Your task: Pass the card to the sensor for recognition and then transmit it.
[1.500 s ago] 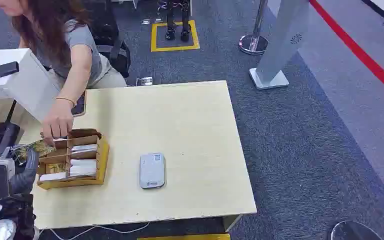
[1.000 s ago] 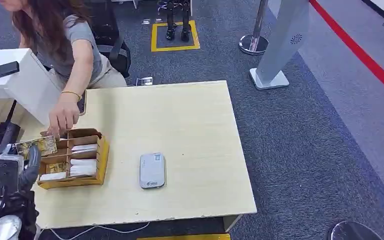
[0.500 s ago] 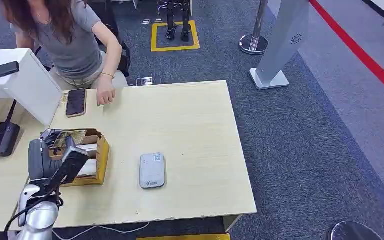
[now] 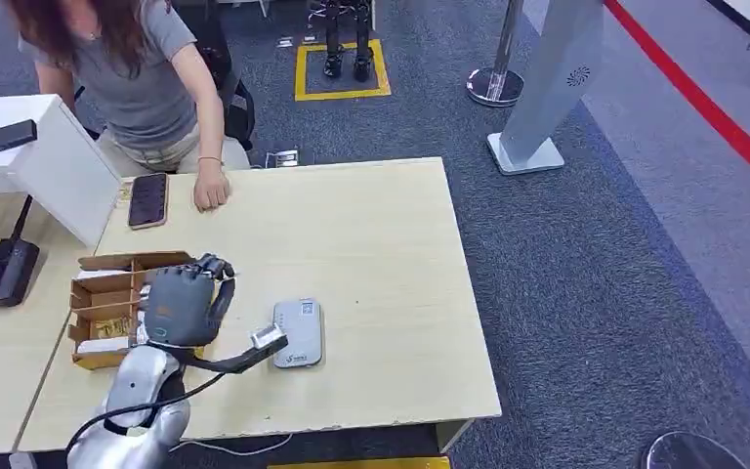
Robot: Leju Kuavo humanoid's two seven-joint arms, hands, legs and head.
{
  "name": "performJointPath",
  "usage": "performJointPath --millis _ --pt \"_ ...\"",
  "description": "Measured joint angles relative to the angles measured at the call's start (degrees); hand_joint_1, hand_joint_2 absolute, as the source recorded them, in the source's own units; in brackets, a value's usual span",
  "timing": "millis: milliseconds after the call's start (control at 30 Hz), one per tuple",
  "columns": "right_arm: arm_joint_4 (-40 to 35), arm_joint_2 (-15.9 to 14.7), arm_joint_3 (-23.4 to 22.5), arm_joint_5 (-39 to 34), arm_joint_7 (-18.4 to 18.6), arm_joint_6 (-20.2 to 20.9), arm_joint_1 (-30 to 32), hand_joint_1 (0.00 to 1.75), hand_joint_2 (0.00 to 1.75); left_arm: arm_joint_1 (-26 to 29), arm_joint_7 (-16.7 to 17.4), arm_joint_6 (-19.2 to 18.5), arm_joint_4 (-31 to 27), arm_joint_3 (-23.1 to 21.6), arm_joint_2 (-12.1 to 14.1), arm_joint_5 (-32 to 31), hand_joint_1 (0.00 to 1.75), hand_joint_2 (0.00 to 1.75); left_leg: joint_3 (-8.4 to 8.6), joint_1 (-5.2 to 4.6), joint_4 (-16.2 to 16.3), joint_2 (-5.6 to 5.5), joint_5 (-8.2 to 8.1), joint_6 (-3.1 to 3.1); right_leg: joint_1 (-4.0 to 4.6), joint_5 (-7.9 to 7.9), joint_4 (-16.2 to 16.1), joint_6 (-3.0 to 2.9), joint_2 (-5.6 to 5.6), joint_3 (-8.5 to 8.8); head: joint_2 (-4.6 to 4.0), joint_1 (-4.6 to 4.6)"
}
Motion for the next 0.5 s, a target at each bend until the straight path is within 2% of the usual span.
performJointPath --millis 67,133,367,500 --pt "0.0 0.0 0.1 0.0 0.0 0.0 0.0 0.0 0.0 -1.3 1.7 -0.5 2.5 -3.0 0.2 -4.4 1.75 1.75 0.0 0.0 0.0 0.0 0.0 0.0 0.0 0.01 0.0 0.0 0.01 0.0 0.0 0.02" --pt "0.0 0.0 0.3 0.2 0.0 0.0 0.0 0.0 0.0 -2.2 2.4 -0.5 4.9 -5.4 0.2 -5.6 1.75 1.75 0.0 0.0 0.0 0.02 0.0 0.0 0.0 0.01 0.0 0.0 0.03 0.0 0.0 0.0" --pt "0.0 0.0 0.4 0.5 0.0 0.0 0.0 0.0 0.0 -4.6 2.9 -1.0 10.4 -10.2 0.2 -6.0 1.75 1.75 0.0 0.0 0.0 0.01 0.0 0.0 0.0 0.0 0.0 0.01 0.01 0.0 0.0 0.02" --pt "0.0 0.0 0.5 0.3 -0.3 0.0 0.0 0.0 0.0 -5.1 2.2 -1.1 12.3 -11.5 -0.3 -3.8 1.75 1.75 -0.01 0.0 0.0 0.01 0.0 0.0 0.0 0.0 0.0 0.01 0.02 0.0 0.0 0.02"
